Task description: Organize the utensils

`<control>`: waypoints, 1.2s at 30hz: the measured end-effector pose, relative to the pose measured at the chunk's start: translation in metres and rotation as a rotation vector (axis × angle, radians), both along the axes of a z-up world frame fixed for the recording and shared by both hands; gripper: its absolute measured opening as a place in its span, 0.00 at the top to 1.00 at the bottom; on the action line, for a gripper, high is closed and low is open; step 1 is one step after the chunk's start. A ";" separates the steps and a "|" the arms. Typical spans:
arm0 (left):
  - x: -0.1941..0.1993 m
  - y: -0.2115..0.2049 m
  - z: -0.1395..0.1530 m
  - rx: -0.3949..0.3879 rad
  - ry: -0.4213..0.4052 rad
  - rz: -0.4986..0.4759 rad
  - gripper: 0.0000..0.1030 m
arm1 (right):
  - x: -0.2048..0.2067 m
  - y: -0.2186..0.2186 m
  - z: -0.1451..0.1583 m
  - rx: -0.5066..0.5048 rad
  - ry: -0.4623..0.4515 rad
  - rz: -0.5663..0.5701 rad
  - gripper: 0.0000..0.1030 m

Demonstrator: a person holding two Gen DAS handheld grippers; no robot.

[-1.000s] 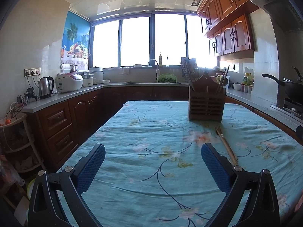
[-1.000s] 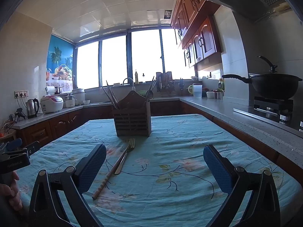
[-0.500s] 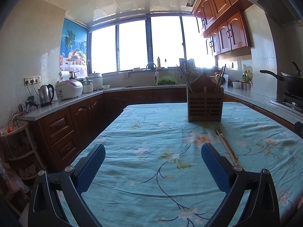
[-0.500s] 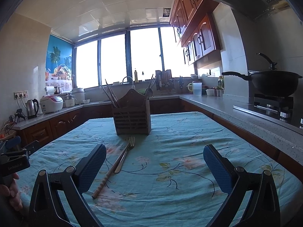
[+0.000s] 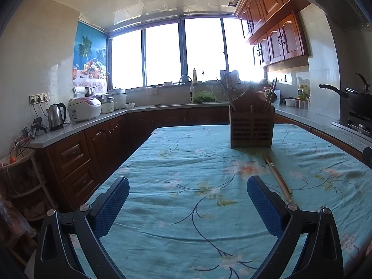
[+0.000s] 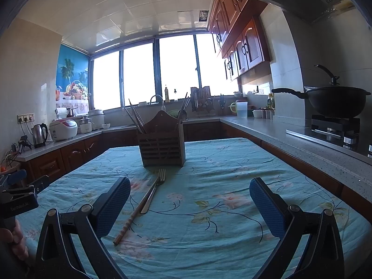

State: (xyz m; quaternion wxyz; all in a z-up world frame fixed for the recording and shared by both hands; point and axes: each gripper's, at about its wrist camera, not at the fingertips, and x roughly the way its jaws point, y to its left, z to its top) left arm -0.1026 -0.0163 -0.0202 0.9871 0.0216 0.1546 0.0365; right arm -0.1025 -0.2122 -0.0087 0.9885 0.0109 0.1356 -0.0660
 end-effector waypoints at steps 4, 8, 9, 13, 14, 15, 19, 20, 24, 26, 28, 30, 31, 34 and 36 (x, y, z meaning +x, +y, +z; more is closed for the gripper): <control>0.000 -0.001 0.000 0.000 0.001 -0.002 0.01 | 0.000 0.000 0.000 -0.001 -0.001 -0.001 0.00; -0.001 -0.001 0.001 -0.004 0.003 -0.005 0.01 | 0.000 0.000 0.002 0.002 -0.002 0.001 0.00; -0.001 -0.001 0.001 -0.005 0.005 -0.005 0.01 | 0.000 0.000 0.002 0.002 -0.003 0.001 0.00; -0.001 -0.003 0.002 -0.007 0.010 -0.005 0.01 | -0.001 0.000 0.002 0.003 -0.004 0.002 0.00; -0.001 -0.003 0.002 -0.007 0.011 -0.005 0.01 | -0.001 0.000 0.003 0.003 -0.005 0.003 0.00; -0.001 -0.003 0.002 -0.008 0.010 -0.004 0.01 | -0.001 0.000 0.003 0.003 -0.005 0.003 0.00; -0.002 -0.003 0.002 -0.011 0.009 -0.002 0.01 | -0.001 0.000 0.004 0.005 -0.006 0.005 0.00; -0.002 -0.003 0.002 -0.013 0.010 -0.003 0.01 | -0.002 0.000 0.003 0.004 -0.006 0.005 0.00; -0.002 -0.005 0.002 -0.011 0.011 -0.005 0.01 | -0.002 0.001 0.003 0.005 -0.006 0.005 0.00; -0.003 -0.007 0.002 -0.009 0.011 -0.006 0.01 | -0.002 0.002 0.004 0.004 -0.007 0.006 0.00; -0.003 -0.007 0.003 -0.007 0.011 -0.009 0.01 | -0.002 0.003 0.004 0.004 -0.008 0.007 0.00; -0.003 -0.009 0.004 -0.005 0.011 -0.009 0.01 | -0.002 0.003 0.005 0.005 -0.009 0.009 0.00; -0.003 -0.009 0.004 -0.004 0.011 -0.010 0.01 | -0.002 0.004 0.005 0.005 -0.009 0.009 0.00; -0.003 -0.011 0.003 -0.003 0.013 -0.011 0.01 | -0.002 0.004 0.005 0.005 -0.009 0.009 0.00; -0.002 -0.012 0.004 -0.003 0.014 -0.012 0.01 | -0.002 0.004 0.005 0.007 -0.009 0.009 0.00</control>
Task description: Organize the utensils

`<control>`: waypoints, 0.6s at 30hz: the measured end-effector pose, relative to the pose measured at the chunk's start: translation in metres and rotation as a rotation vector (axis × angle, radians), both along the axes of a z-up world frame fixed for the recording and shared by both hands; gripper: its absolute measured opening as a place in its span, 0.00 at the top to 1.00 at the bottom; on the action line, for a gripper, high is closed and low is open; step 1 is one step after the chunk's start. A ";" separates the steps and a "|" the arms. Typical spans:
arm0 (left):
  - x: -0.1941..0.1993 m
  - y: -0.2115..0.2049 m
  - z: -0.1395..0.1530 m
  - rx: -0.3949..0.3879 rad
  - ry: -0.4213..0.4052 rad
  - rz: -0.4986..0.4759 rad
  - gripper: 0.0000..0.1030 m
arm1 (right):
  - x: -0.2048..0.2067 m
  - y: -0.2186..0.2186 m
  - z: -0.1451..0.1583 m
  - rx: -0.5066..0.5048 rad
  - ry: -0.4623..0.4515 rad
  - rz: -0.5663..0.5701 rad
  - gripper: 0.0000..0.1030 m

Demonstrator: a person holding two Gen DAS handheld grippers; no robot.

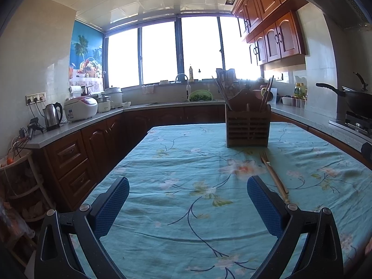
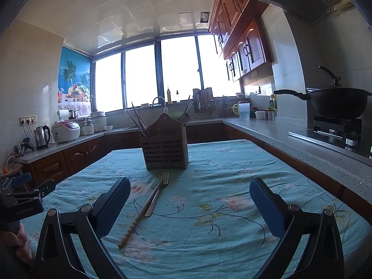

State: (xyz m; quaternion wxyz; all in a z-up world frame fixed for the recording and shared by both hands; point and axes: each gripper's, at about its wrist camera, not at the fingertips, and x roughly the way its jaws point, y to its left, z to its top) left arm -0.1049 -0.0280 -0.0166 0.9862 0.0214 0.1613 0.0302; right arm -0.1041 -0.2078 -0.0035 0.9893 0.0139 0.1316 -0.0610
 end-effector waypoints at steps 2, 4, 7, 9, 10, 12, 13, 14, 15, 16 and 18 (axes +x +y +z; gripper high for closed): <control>0.000 -0.001 0.000 0.001 0.001 0.000 0.01 | 0.000 0.000 0.000 0.000 0.000 0.000 0.00; 0.000 -0.002 0.000 0.003 0.003 0.000 0.01 | 0.000 0.000 0.000 0.000 0.000 0.000 0.00; 0.000 -0.004 0.000 0.003 0.005 0.001 0.01 | 0.000 0.000 0.000 0.000 0.000 -0.001 0.00; 0.001 -0.006 0.000 0.003 0.006 0.001 0.01 | 0.000 0.001 0.000 0.002 0.000 -0.002 0.00; 0.000 -0.006 0.000 0.004 0.006 0.001 0.01 | 0.001 0.002 0.000 0.004 0.001 -0.002 0.00; 0.001 -0.007 0.000 0.004 0.008 0.001 0.01 | 0.001 0.003 0.000 0.006 0.003 -0.003 0.00; 0.001 -0.007 0.000 0.003 0.010 0.001 0.01 | 0.001 0.004 0.000 0.006 0.004 -0.004 0.00; 0.001 -0.008 0.000 0.003 0.010 0.001 0.01 | 0.001 0.005 0.000 0.008 0.004 -0.004 0.00; 0.001 -0.009 0.000 0.003 0.011 0.001 0.01 | 0.001 0.005 0.000 0.008 0.004 -0.004 0.00; 0.001 -0.009 0.000 0.003 0.011 0.001 0.01 | 0.001 0.005 0.000 0.008 0.004 -0.004 0.00; 0.001 -0.010 0.000 0.004 0.012 0.002 0.01 | 0.001 0.004 0.000 0.009 0.005 -0.004 0.00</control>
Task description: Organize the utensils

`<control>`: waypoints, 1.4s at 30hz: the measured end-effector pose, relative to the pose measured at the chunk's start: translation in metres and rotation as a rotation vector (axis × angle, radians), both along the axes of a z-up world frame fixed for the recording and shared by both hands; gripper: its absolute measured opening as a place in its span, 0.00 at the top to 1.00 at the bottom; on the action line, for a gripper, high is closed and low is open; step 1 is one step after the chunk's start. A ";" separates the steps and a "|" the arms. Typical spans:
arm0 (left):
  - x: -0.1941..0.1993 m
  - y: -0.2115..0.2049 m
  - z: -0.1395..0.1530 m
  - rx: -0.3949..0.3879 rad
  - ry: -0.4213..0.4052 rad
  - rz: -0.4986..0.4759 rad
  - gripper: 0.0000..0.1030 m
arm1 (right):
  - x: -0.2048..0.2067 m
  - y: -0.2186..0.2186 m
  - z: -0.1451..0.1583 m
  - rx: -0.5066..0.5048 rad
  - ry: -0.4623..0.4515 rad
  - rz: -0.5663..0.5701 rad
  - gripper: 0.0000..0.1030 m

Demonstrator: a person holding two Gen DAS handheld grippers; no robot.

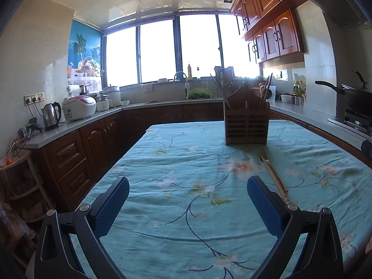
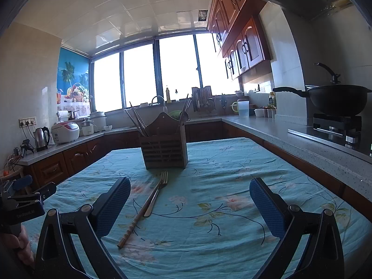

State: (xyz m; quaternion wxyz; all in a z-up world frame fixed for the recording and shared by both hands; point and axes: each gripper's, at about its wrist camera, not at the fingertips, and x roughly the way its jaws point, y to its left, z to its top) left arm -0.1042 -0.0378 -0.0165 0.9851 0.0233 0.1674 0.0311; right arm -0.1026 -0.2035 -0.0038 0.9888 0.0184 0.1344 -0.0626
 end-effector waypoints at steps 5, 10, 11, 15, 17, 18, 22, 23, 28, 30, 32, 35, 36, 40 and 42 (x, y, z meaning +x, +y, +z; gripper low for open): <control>0.000 -0.003 0.000 -0.002 0.005 -0.002 0.01 | 0.000 0.001 0.000 0.001 0.000 0.000 0.00; 0.000 -0.004 0.001 -0.005 0.007 -0.003 0.01 | 0.000 0.002 0.000 0.000 0.000 0.000 0.00; 0.000 -0.004 0.000 -0.004 0.007 -0.001 0.01 | 0.000 0.001 0.000 0.000 0.000 0.001 0.00; 0.001 -0.005 0.002 -0.010 0.015 -0.004 0.01 | 0.001 0.001 0.000 0.003 0.003 0.000 0.00; 0.002 -0.005 0.004 -0.015 0.016 -0.006 0.01 | 0.002 0.000 0.001 0.004 0.002 -0.001 0.00; 0.002 -0.005 0.006 -0.017 0.017 -0.009 0.01 | 0.003 0.000 0.000 0.006 0.002 -0.003 0.00; 0.004 -0.007 0.010 -0.022 0.017 -0.016 0.01 | 0.007 0.000 0.001 0.012 0.008 -0.008 0.00; 0.005 -0.008 0.011 -0.023 0.018 -0.017 0.01 | 0.008 0.000 0.001 0.013 0.011 -0.008 0.00; 0.008 -0.009 0.011 -0.025 0.028 -0.024 0.01 | 0.011 -0.002 0.001 0.022 0.023 -0.012 0.00; 0.008 -0.011 0.012 -0.024 0.032 -0.028 0.01 | 0.012 -0.002 0.000 0.025 0.028 -0.012 0.00; 0.009 -0.012 0.012 -0.022 0.035 -0.030 0.01 | 0.013 -0.003 0.000 0.028 0.035 -0.012 0.00; 0.011 -0.013 0.013 -0.025 0.039 -0.030 0.01 | 0.015 -0.003 0.000 0.030 0.042 -0.012 0.00; 0.012 -0.013 0.014 -0.027 0.041 -0.031 0.01 | 0.015 -0.002 0.000 0.031 0.045 -0.012 0.00; 0.015 -0.015 0.015 -0.029 0.051 -0.034 0.01 | 0.019 -0.003 0.001 0.030 0.055 -0.006 0.00; 0.015 -0.016 0.015 -0.031 0.055 -0.039 0.01 | 0.020 -0.002 0.000 0.030 0.063 -0.006 0.00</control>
